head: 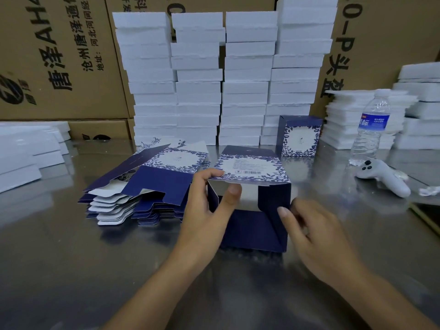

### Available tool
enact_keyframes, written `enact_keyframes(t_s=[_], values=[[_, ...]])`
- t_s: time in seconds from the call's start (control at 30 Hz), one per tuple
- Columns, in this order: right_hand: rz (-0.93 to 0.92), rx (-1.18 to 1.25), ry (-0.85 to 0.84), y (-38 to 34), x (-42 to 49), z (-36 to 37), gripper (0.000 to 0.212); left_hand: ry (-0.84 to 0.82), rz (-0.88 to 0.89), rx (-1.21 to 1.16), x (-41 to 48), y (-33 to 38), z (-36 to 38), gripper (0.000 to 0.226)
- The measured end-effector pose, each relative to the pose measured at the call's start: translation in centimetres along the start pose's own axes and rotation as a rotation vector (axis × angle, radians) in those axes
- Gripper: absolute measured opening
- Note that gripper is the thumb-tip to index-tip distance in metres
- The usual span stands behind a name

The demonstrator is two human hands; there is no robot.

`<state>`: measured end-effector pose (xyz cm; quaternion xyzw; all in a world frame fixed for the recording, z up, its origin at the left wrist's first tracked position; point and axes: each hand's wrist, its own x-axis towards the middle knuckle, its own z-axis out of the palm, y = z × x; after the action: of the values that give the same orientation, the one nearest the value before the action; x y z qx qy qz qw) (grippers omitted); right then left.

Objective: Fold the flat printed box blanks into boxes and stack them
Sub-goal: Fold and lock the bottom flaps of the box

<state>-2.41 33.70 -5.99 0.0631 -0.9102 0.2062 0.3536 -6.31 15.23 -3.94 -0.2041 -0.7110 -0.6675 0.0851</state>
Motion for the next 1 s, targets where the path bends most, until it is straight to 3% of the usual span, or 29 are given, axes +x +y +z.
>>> enact_keyframes(t_s=[0.13, 0.37, 0.5, 0.63, 1.0], values=[[-0.011, -0.109, 0.004, -0.4, 0.1, -0.4, 0.04, -0.015, 0.01, 0.005, -0.1, -0.2, 0.3, 0.049], [0.03, -0.04, -0.046, 0.3, 0.3, -0.2, 0.04, -0.043, 0.006, 0.008, 0.0, -0.4, 0.2, 0.05], [0.059, 0.008, -0.187, 0.7, 0.1, 0.1, 0.033, 0.004, -0.006, 0.024, 0.3, -0.4, -0.1, 0.053], [0.06, -0.175, -0.308, 0.8, -0.2, 0.4, 0.038, 0.003, -0.006, 0.036, 0.4, -0.5, -0.2, 0.05], [-0.038, -0.276, -0.268, 1.0, 0.1, 0.3, 0.036, 0.011, 0.016, 0.034, 0.4, -0.8, 0.0, 0.05]])
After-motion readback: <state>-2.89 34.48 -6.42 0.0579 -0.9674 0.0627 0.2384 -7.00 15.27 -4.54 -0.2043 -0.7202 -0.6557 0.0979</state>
